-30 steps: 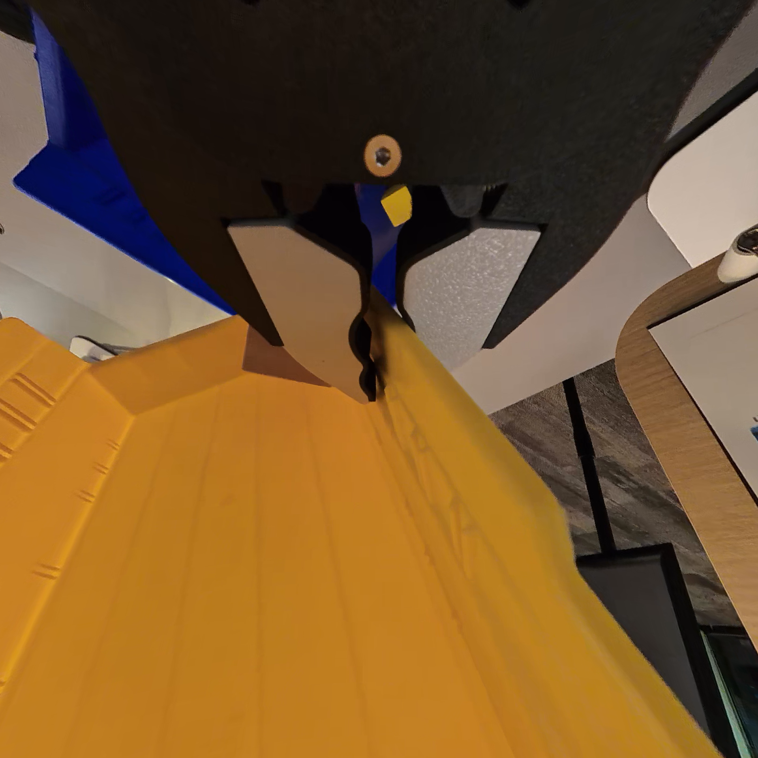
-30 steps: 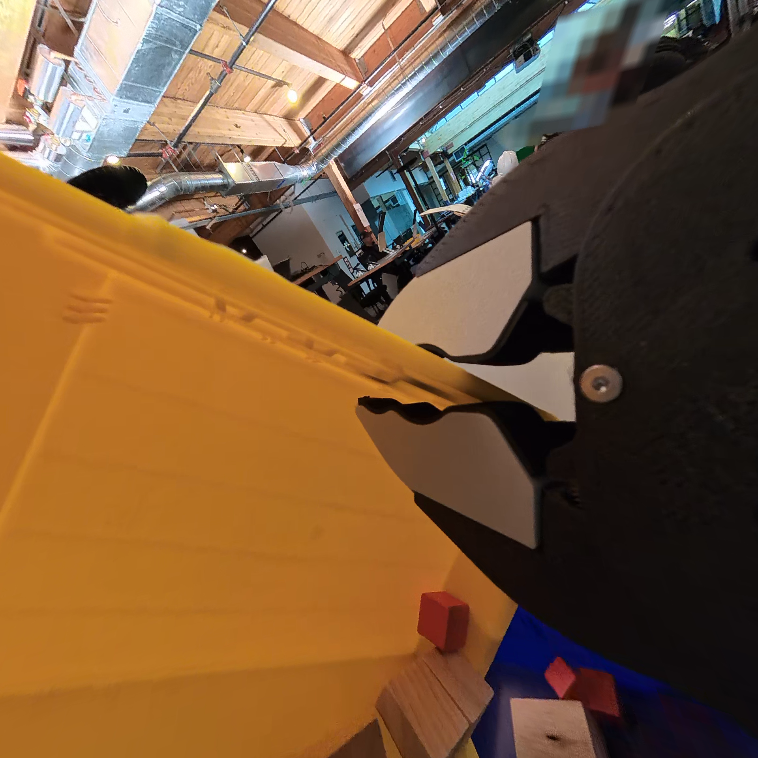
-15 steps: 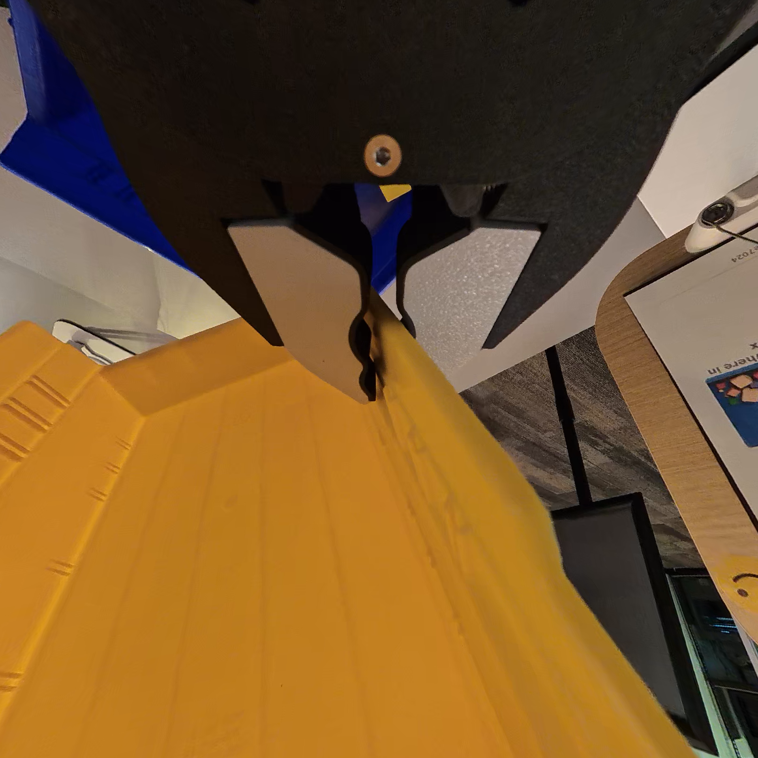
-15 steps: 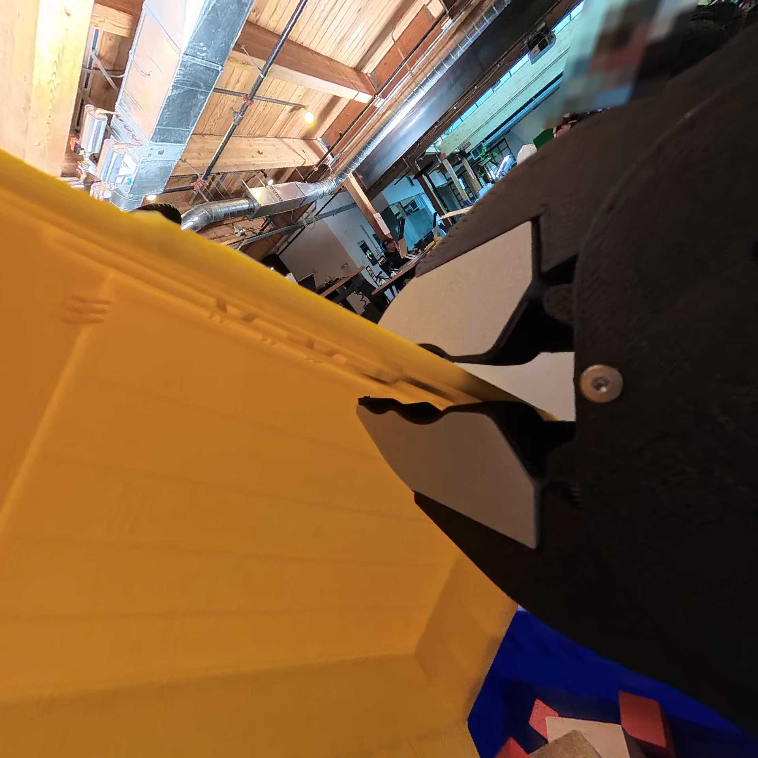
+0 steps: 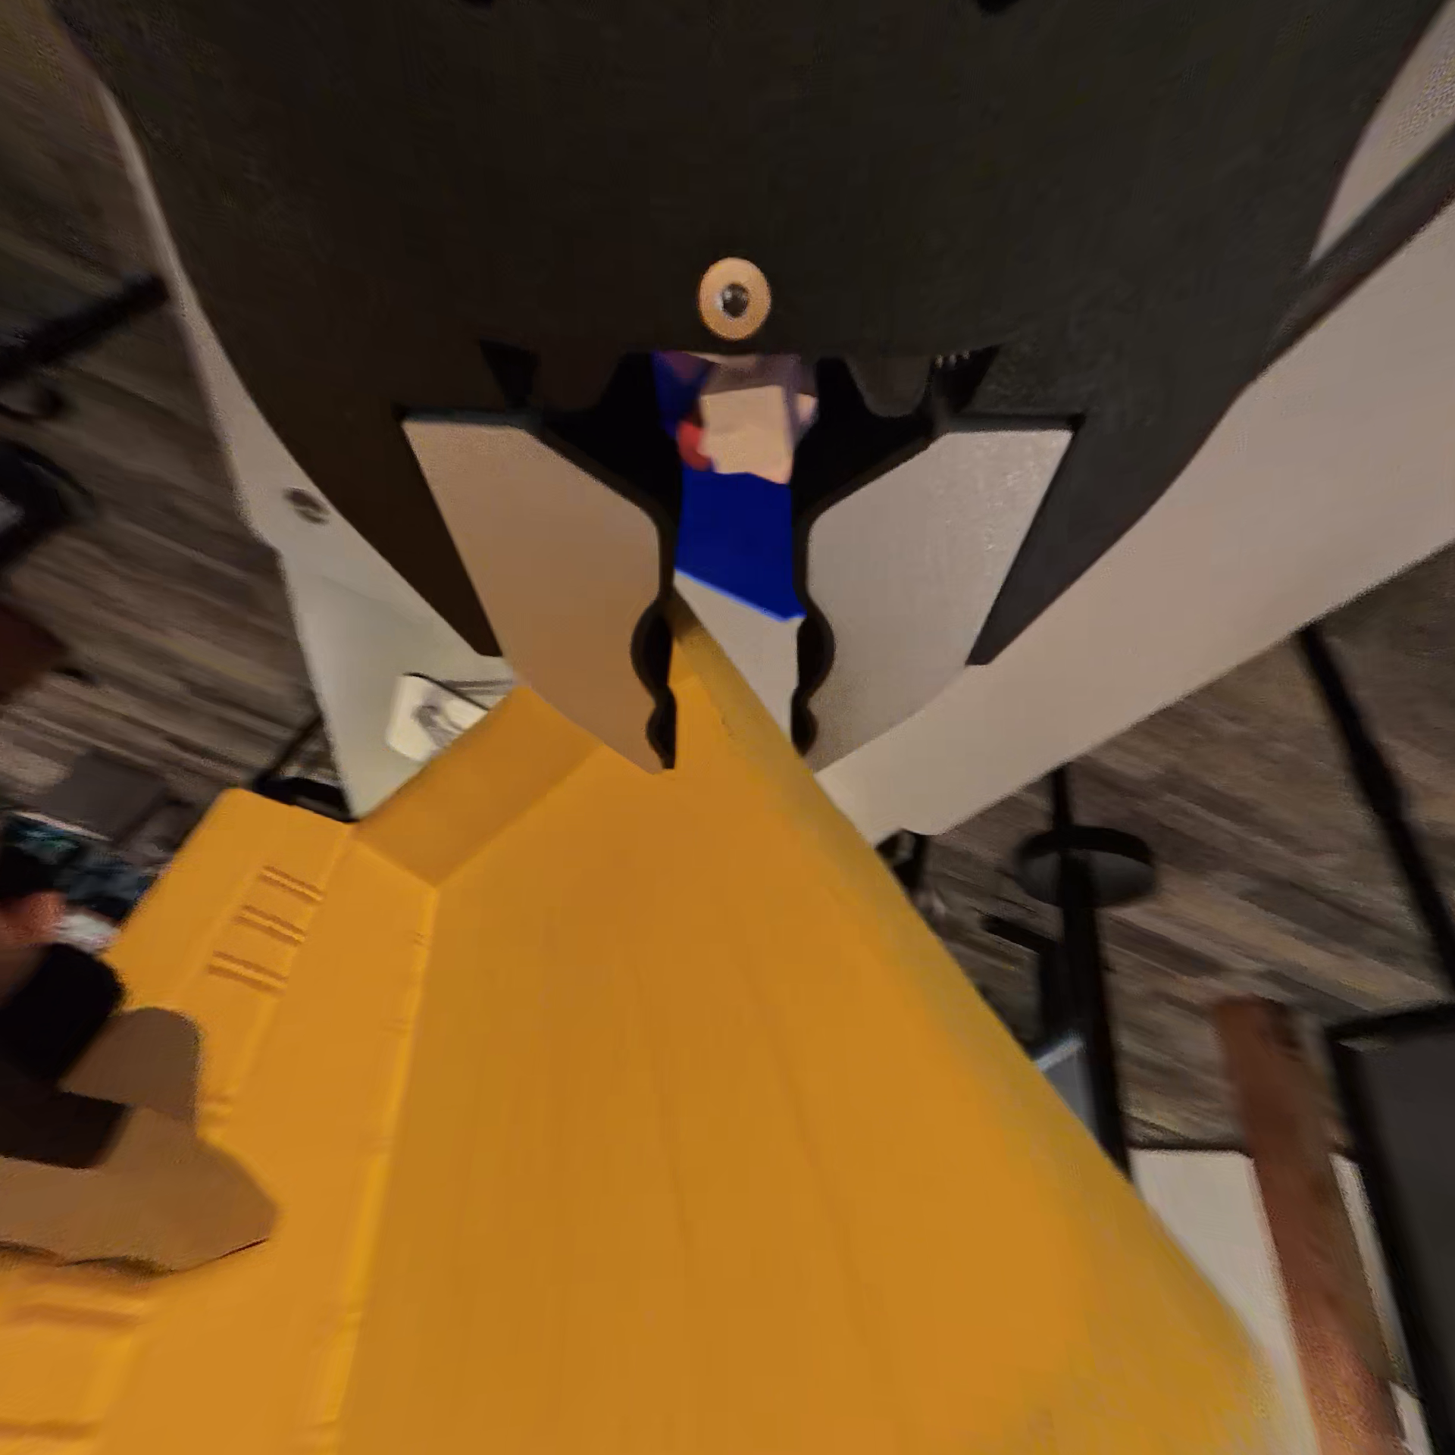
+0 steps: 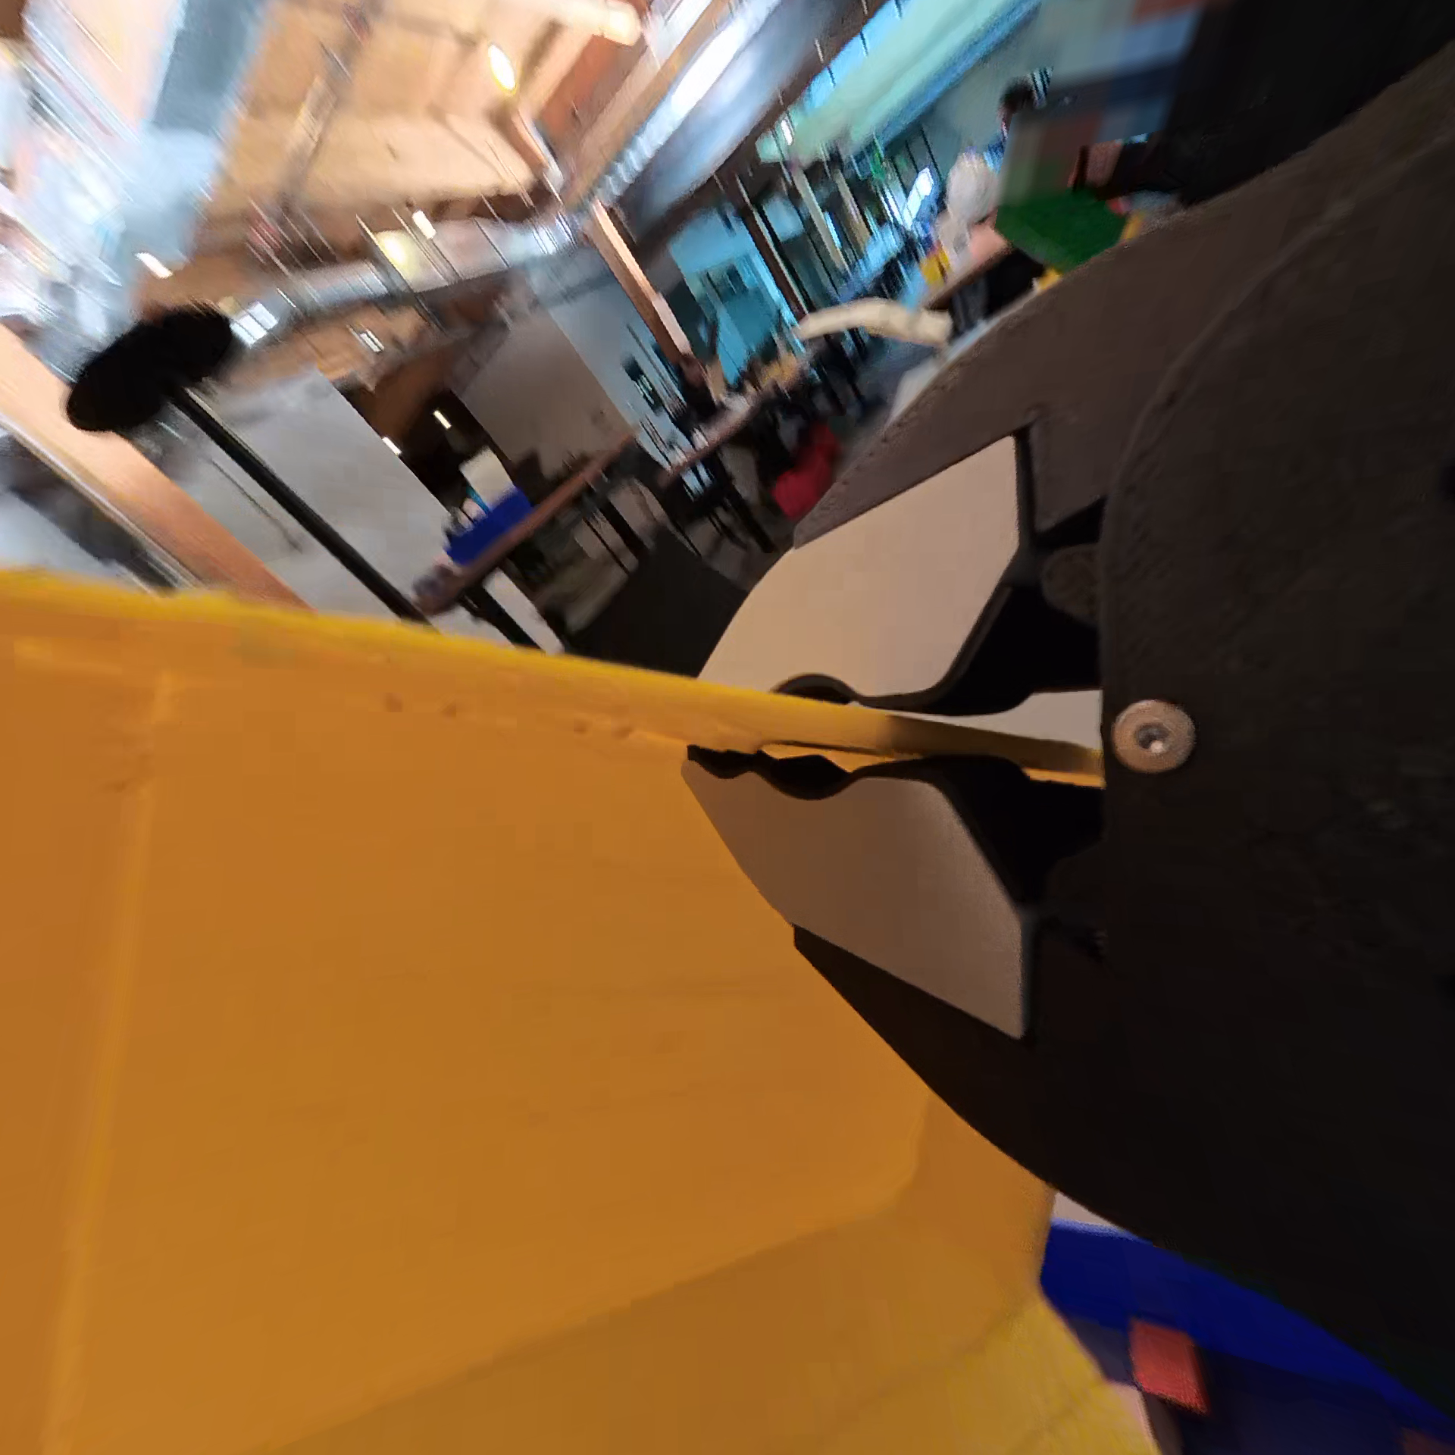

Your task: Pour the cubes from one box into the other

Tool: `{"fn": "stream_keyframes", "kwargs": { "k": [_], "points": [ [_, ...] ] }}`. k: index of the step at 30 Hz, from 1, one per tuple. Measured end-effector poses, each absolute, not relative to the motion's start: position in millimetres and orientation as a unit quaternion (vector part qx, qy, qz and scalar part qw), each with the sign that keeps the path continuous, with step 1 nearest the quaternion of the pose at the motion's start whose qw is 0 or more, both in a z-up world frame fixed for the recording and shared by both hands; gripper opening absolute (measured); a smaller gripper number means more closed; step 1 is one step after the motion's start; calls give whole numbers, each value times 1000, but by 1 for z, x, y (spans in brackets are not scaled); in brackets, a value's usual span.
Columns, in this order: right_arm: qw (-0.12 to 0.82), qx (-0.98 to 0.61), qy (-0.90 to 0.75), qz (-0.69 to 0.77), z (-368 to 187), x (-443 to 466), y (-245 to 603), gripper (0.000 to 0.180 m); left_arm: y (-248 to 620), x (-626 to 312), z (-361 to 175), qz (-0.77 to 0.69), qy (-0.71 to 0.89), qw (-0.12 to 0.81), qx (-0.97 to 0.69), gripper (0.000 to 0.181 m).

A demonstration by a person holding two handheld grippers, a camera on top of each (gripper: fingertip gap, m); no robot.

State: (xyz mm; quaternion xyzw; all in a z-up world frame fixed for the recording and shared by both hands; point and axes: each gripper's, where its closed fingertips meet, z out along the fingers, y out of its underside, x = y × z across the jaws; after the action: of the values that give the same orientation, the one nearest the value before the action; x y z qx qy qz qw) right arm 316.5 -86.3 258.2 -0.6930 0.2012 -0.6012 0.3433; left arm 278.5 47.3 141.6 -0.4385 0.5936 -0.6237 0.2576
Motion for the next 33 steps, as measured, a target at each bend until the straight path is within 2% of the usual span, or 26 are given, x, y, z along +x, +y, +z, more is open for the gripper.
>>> {"fn": "stream_keyframes", "kwargs": {
  "k": [2,3,4,5,8,12,16,23,25,28,30,31,33],
  "points": [
    [325,-730,251,-547,259,333,-109,5,45,271,148,-621,583,229,-471,47],
    [305,-745,272,-527,257,340,-122,5,49,267,149,-617,571,218,-495,63],
    [276,-757,286,-519,255,347,-138,5,52,261,144,-607,567,197,-521,66],
    [246,-765,295,-516,253,352,-153,5,57,253,131,-579,576,168,-552,54],
    [162,-782,312,-515,241,364,-197,6,74,232,84,-493,614,108,-607,59],
    [101,-798,314,-504,214,375,-237,6,117,220,22,-374,639,158,-654,65],
    [85,-807,323,-487,184,383,-261,6,106,208,-31,-335,641,65,-687,65],
    [91,-817,344,-454,150,389,-284,5,90,203,-88,-240,660,-4,-712,59],
    [89,-821,351,-442,142,389,-288,5,85,207,-88,-238,653,-23,-719,41],
    [80,-828,361,-421,128,388,-291,5,86,203,-90,-192,669,-43,-716,34],
    [73,-834,372,-400,115,388,-294,5,92,196,-88,-152,686,-53,-710,18],
    [70,-838,379,-386,107,387,-294,5,98,194,-88,-124,700,-41,-702,21],
    [70,-846,393,-354,91,385,-292,5,104,185,-87,-87,713,-39,-694,16]
  ]
}}
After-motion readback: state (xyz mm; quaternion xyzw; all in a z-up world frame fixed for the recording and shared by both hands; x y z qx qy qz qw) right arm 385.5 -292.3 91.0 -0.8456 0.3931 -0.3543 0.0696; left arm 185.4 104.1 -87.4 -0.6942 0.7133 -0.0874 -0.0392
